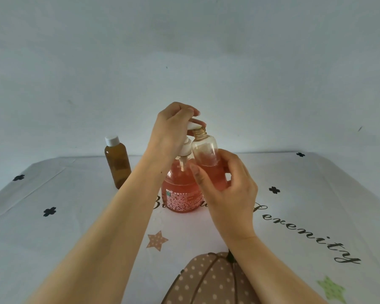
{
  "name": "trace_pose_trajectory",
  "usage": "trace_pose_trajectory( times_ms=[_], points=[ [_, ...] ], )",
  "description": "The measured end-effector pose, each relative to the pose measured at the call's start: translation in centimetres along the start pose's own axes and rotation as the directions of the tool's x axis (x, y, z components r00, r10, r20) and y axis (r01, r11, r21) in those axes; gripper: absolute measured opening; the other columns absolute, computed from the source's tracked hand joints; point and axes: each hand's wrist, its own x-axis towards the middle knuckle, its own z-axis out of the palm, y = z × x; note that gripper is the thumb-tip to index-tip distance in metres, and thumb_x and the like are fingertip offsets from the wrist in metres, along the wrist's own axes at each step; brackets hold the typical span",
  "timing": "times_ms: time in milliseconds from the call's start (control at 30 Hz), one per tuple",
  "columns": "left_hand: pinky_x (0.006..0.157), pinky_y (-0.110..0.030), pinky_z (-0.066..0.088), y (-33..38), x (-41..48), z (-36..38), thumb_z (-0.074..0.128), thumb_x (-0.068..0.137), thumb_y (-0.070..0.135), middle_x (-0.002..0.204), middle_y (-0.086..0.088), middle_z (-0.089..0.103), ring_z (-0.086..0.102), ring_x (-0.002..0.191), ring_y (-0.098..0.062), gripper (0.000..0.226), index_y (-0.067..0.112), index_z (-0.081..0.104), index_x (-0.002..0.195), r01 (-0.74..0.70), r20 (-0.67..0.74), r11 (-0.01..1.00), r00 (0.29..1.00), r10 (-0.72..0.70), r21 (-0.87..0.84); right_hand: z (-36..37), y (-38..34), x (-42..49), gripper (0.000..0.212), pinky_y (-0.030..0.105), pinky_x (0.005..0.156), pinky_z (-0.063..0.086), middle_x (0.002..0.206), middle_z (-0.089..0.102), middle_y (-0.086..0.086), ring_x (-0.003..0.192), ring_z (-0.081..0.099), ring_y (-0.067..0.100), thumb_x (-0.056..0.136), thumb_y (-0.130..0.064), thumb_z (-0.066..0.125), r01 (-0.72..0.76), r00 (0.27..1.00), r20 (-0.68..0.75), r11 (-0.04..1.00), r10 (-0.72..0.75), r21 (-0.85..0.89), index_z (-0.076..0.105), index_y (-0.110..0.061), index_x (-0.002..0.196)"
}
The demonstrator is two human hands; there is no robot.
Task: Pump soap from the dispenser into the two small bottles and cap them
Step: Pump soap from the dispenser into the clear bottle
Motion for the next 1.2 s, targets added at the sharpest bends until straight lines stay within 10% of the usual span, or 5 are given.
trace_pose_trajectory(
  times_ms=[1200],
  points=[
    [0.064,-0.034,0.048,-0.58,0.29,0.50,0.043,0.084,0.003,0.078,0.003,0.075,0.069,0.083,-0.023,0.023,0.017,0.058,0.071,-0.028,0.077,0.985,0.997,0.014,0.172,-0.46,0.59,-0.34,0.055,0.035,0.080,0.056,0.099,0.064,-0.015,0.094,0.064,0.009,0.076,-0.065,0.064,0.001,1.000,-0.027,1.000,-0.001,0.002,0.066,-0.032,0.120]
  ],
)
